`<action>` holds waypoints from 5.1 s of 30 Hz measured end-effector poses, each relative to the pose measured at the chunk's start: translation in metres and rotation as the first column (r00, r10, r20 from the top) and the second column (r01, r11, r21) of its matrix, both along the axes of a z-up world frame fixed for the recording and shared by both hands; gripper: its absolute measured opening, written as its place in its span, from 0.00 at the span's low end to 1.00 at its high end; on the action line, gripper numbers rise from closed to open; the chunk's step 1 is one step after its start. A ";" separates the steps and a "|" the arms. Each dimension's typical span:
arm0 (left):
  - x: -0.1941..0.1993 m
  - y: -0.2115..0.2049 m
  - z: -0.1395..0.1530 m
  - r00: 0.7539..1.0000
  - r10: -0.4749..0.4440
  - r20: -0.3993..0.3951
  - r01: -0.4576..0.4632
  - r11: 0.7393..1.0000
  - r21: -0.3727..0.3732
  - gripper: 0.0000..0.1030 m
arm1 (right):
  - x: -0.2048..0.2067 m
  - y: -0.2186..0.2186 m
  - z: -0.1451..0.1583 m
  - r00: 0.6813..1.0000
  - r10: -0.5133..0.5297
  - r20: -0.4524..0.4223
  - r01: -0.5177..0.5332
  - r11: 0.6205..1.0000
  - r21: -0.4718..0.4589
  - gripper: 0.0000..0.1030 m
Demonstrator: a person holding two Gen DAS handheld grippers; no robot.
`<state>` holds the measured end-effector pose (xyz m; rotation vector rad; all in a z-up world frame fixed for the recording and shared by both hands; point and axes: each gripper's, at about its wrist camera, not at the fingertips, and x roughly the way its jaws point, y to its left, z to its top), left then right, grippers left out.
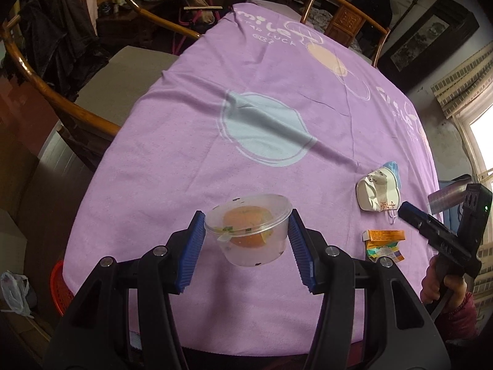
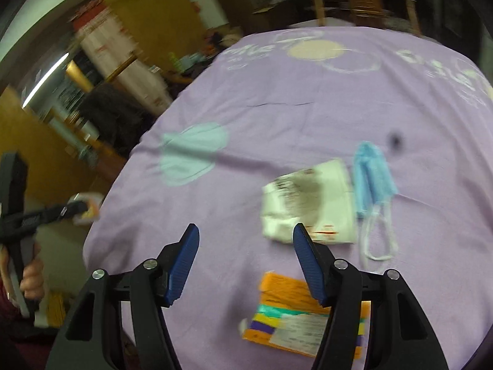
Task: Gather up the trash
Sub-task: 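Grasp the crumpled white paper cup with the right tool, then carry both cups in the left and right tools, release them into the wastebasket, then move both open tools back over the table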
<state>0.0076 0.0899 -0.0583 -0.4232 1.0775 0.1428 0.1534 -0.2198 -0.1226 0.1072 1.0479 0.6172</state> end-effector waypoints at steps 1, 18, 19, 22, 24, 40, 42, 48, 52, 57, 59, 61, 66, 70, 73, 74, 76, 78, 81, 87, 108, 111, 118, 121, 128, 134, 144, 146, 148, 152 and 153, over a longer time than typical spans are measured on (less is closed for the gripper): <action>-0.003 0.001 0.001 1.000 0.003 0.001 -0.003 1.000 0.004 0.52 | 0.005 -0.008 -0.002 0.999 -0.050 -0.006 0.050 0.999 -0.008 0.61; -0.022 0.009 0.006 0.999 0.047 -0.008 -0.046 0.999 0.023 0.52 | 0.006 0.014 -0.021 0.995 0.044 -0.090 -0.042 0.999 0.028 0.85; -0.023 0.010 0.005 0.999 0.053 -0.009 -0.052 0.998 0.021 0.52 | 0.009 0.017 -0.023 0.995 0.045 -0.094 -0.042 0.998 0.035 0.86; -0.029 0.016 0.006 0.998 0.068 -0.012 -0.067 0.998 0.021 0.52 | 0.016 0.029 -0.033 0.990 0.015 -0.139 -0.007 0.998 0.059 0.85; -0.032 0.020 0.007 0.997 0.077 -0.011 -0.077 0.997 0.025 0.52 | 0.021 0.036 -0.041 0.986 -0.022 -0.164 0.031 0.998 0.054 0.85; -0.090 0.093 0.015 0.975 0.221 0.024 -0.221 0.975 0.033 0.52 | -0.005 0.097 0.014 0.997 0.081 0.013 -0.082 0.994 0.073 0.35; -0.105 0.108 0.013 0.967 0.254 0.023 -0.255 0.966 0.040 0.52 | -0.009 0.105 0.025 0.995 0.093 0.020 -0.094 0.992 0.086 0.35; -0.168 0.157 -0.006 0.928 0.373 -0.023 -0.371 0.927 0.047 0.52 | -0.025 0.148 0.042 0.987 0.158 0.013 -0.158 0.982 0.105 0.35; -0.210 0.181 -0.024 0.902 0.424 -0.075 -0.422 0.906 0.039 0.53 | -0.044 0.183 0.055 0.975 0.222 0.026 -0.224 0.970 0.096 0.35; -0.251 0.202 -0.038 0.863 0.490 -0.122 -0.487 0.872 0.055 0.75 | -0.072 0.226 0.068 0.948 0.316 0.036 -0.318 0.945 0.078 0.35; -0.265 0.208 -0.036 0.853 0.511 -0.109 -0.509 0.859 0.047 0.76 | -0.084 0.246 0.071 0.931 0.363 0.035 -0.364 0.928 0.073 0.35; -0.279 0.211 -0.032 0.841 0.533 -0.097 -0.531 0.846 0.049 0.78 | -0.097 0.264 0.075 0.914 0.404 0.031 -0.405 0.912 0.070 0.35; -0.326 0.220 -0.022 0.789 0.610 -0.080 -0.607 0.793 0.059 0.80 | -0.138 0.321 0.078 0.835 0.550 0.009 -0.549 0.833 0.063 0.36; -0.364 0.224 -0.021 0.735 0.673 -0.083 -0.669 0.740 0.075 0.81 | -0.176 0.364 0.077 0.742 0.670 -0.009 -0.669 0.741 0.054 0.36; -0.394 0.223 -0.018 0.692 0.717 -0.089 -0.712 0.697 0.083 0.82 | -0.208 0.398 0.076 0.663 0.748 -0.024 -0.747 0.663 0.046 0.36; -0.403 0.223 -0.018 0.678 0.729 -0.092 -0.724 0.685 0.086 0.82 | -0.220 0.409 0.076 0.632 0.774 -0.029 -0.773 0.633 0.043 0.36; -0.419 0.220 -0.016 0.654 0.750 -0.098 -0.744 0.661 0.097 0.83 | -0.235 0.424 0.076 0.592 0.805 -0.038 -0.804 0.593 0.040 0.36; -0.437 0.216 -0.014 0.630 0.769 -0.103 -0.761 0.639 0.111 0.83 | -0.252 0.440 0.074 0.552 0.832 -0.051 -0.832 0.554 0.034 0.36; -0.453 0.217 -0.015 0.602 0.791 -0.108 -0.782 0.611 0.122 0.83 | -0.270 0.461 0.069 0.505 0.859 -0.081 -0.861 0.509 0.028 0.40; -0.467 0.218 -0.012 0.580 0.809 -0.101 -0.799 0.588 0.127 0.83 | -0.289 0.474 0.062 0.493 0.865 -0.097 -0.867 0.497 0.027 0.53; -0.297 0.214 -0.010 0.879 0.474 -0.050 -0.466 0.877 0.119 0.83 | -0.175 0.330 0.070 0.843 0.536 -0.055 -0.534 0.844 0.037 0.54; -0.266 0.203 -0.009 0.914 0.403 -0.044 -0.396 0.910 0.125 0.83 | -0.161 0.297 0.070 0.886 0.461 -0.048 -0.459 0.887 0.045 0.54; -0.194 0.165 -0.008 0.971 0.237 -0.036 -0.231 0.963 0.137 0.83 | -0.134 0.214 0.066 0.959 0.280 -0.046 -0.277 0.958 0.070 0.55; -0.167 0.146 -0.008 0.986 0.164 -0.036 -0.158 0.977 0.140 0.83 | -0.124 0.178 0.063 0.978 0.203 -0.048 -0.199 0.977 0.079 0.55; -0.111 0.089 -0.013 0.999 0.013 -0.052 -0.005 0.989 0.148 0.84 | -0.108 0.095 0.053 0.997 0.043 -0.070 -0.037 0.996 0.085 0.56; -0.073 0.035 -0.017 0.993 -0.094 -0.065 0.103 0.983 0.153 0.84 | -0.097 0.045 0.046 0.995 -0.048 -0.090 0.056 0.995 0.087 0.57; -0.030 -0.037 -0.018 0.972 -0.226 -0.061 0.233 0.960 0.157 0.85 | -0.088 -0.031 0.039 0.981 -0.172 -0.085 0.179 0.979 0.094 0.57; -0.023 -0.049 -0.017 0.967 -0.249 -0.059 0.256 0.953 0.160 0.85 | -0.088 -0.043 0.038 0.976 -0.199 -0.088 0.207 0.973 0.097 0.57; -0.019 -0.058 -0.017 0.960 -0.272 -0.058 0.278 0.946 0.164 0.85 | -0.090 -0.057 0.037 0.971 -0.222 -0.091 0.231 0.968 0.103 0.57; -0.009 -0.075 -0.014 0.941 -0.332 -0.058 0.337 0.925 0.174 0.85 | -0.097 -0.067 0.033 0.960 -0.264 -0.094 0.274 0.955 0.117 0.58; -0.007 -0.079 -0.013 0.936 -0.348 -0.059 0.353 0.918 0.179 0.85 | -0.100 -0.069 0.034 0.957 -0.275 -0.095 0.285 0.951 0.122 0.58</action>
